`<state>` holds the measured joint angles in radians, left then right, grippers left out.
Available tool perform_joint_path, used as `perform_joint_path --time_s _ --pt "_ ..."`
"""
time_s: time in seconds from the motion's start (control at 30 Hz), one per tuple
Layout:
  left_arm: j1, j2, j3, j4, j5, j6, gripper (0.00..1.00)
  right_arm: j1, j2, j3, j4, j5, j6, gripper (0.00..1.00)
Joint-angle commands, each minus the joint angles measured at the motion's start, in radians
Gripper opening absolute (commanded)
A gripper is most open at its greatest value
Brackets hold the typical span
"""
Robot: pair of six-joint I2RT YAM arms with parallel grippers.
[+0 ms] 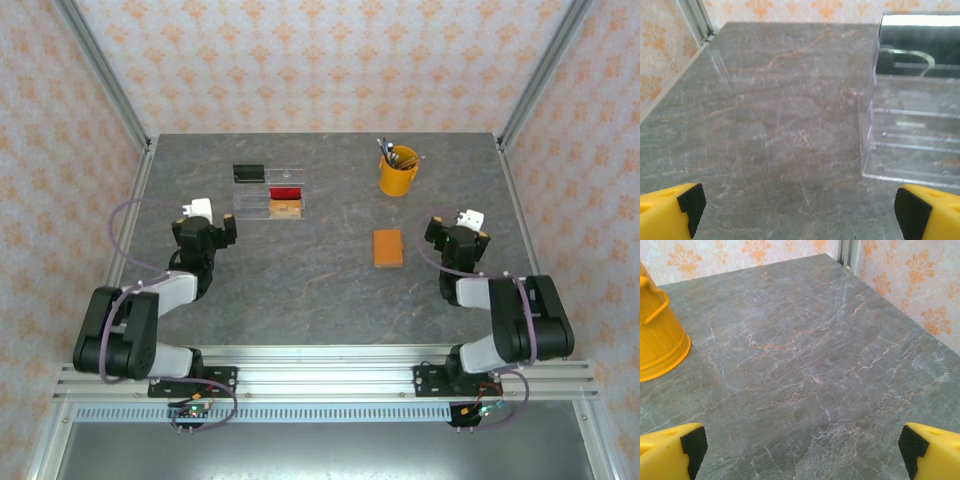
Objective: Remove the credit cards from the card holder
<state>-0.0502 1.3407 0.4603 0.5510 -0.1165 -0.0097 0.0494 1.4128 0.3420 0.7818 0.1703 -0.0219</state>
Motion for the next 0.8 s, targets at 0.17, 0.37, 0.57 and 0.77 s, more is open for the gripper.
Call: perform_joint_path --time_s 0.17,0.37,0.57,0.77 --pt "0.003 -0.18 0.202 -0.429 0.011 -0.219 1.0 -0.002 -0.262 0.218 -0.602 0.103 0.22 1.0" --pt "0.003 -0.22 0.355 -0.698 0.151 -0.463 1.0 -0.002 -0.224 0.441 -1.022 -0.057 0.347 1.0" --pt "0.003 -0.131 0.443 -0.793 0.317 -0.577 1.0 0.008 -0.06 0.505 -1.072 -0.434 0.329 0.84" --pt "-0.01 -0.061 0.458 -0.762 0.459 -0.596 1.0 0.058 0.056 0.513 -1.048 -0.491 0.375 0.8"
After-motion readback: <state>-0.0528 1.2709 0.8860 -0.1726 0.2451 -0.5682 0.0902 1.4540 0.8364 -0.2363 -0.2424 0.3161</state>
